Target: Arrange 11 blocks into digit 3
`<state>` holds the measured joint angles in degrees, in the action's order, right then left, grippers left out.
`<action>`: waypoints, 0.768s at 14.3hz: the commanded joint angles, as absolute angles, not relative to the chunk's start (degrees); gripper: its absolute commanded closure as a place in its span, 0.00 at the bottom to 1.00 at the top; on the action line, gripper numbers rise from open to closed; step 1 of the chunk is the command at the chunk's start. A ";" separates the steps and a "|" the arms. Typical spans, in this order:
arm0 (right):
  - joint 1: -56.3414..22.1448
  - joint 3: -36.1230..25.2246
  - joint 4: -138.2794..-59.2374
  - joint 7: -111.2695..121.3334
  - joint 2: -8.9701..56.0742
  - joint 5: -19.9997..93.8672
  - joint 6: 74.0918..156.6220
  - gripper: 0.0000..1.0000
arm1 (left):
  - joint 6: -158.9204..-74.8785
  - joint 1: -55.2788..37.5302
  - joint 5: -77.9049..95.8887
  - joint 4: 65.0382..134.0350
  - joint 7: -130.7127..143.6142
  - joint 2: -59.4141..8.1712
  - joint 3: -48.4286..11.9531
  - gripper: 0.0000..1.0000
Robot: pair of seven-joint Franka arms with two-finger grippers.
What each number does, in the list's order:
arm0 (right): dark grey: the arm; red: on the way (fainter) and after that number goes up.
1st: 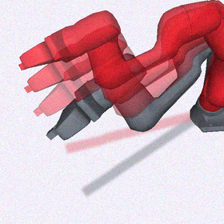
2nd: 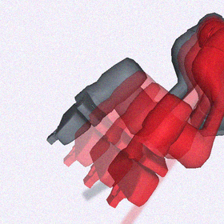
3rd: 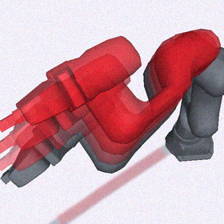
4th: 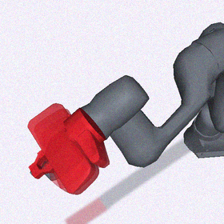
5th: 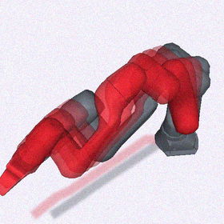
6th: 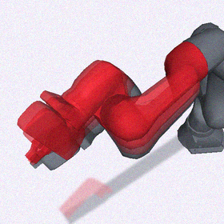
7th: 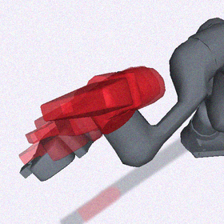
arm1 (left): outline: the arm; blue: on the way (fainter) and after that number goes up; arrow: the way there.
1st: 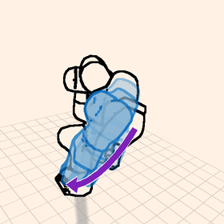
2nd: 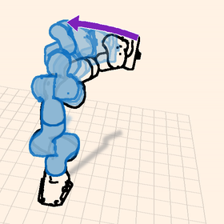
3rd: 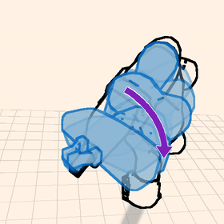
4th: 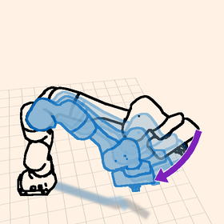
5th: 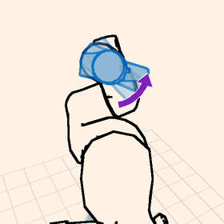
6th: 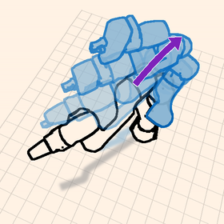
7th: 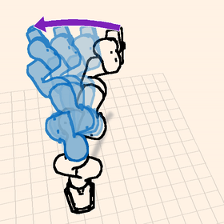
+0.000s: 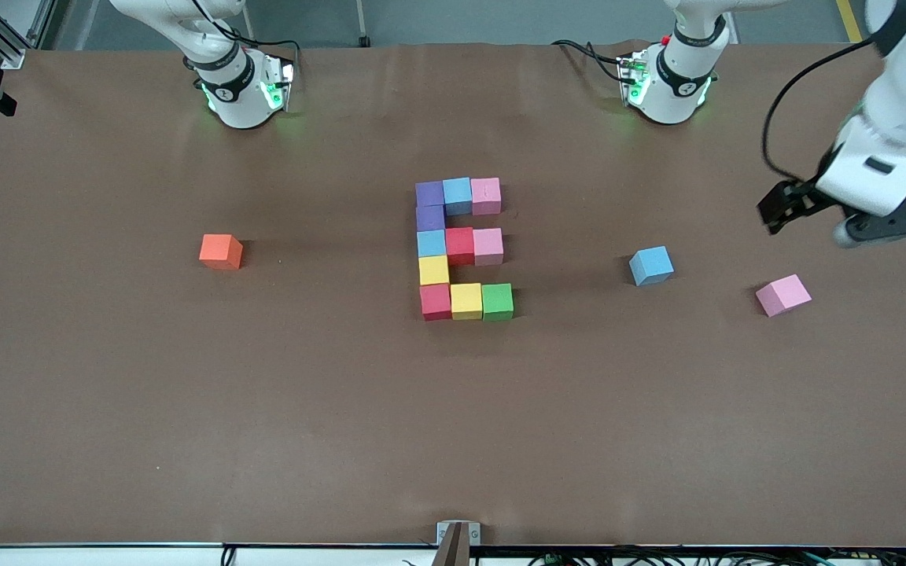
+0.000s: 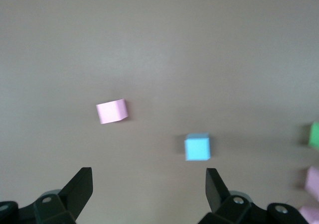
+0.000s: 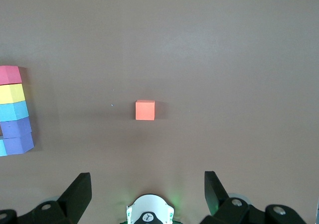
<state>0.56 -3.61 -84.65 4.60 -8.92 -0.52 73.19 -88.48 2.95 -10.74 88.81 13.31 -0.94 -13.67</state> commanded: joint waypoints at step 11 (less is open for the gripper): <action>1.05 -3.16 -84.64 3.96 -9.32 -0.53 73.13 0.00 | -85.61 -1.50 -2.37 90.26 3.60 3.95 -6.76 0.00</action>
<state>0.56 -3.59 -84.65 4.60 -8.92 -0.52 73.19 -86.13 -1.47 -3.19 89.19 3.01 2.33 -5.44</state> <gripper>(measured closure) 0.000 0.000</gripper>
